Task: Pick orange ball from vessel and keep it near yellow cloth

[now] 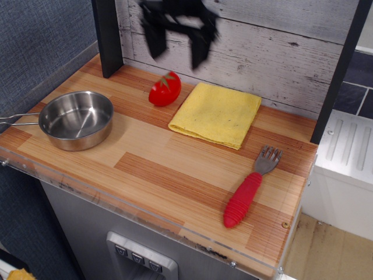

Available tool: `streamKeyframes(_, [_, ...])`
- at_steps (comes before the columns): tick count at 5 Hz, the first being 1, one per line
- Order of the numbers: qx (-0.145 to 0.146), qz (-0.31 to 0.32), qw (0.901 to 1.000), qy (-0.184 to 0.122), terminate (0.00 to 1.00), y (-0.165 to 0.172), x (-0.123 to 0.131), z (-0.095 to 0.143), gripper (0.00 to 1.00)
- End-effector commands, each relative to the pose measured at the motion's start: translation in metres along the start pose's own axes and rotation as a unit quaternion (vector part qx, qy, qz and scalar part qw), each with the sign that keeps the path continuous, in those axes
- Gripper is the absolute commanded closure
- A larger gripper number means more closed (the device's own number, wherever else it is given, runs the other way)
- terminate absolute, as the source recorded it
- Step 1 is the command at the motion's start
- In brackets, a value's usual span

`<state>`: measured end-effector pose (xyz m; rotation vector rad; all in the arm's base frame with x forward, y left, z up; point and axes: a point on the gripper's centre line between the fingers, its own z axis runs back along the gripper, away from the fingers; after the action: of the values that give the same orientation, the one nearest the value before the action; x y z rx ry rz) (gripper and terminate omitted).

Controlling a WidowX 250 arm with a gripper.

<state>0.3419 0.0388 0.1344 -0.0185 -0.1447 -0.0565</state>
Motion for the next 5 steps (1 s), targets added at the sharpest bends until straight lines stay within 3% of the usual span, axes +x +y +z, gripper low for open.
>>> streamKeyframes(1, [0.018, -0.007, 0.9998, -0.004, 0.0, 0.027, -0.047, 0.029, 0.0])
streamKeyframes(3, [0.03, 0.006, 0.9995, 0.004, 0.0, 0.043, -0.064, 0.021, 0.0])
streamKeyframes(5, [0.031, 0.028, 0.9991, -0.007, 0.0, 0.043, -0.069, 0.022, 0.0])
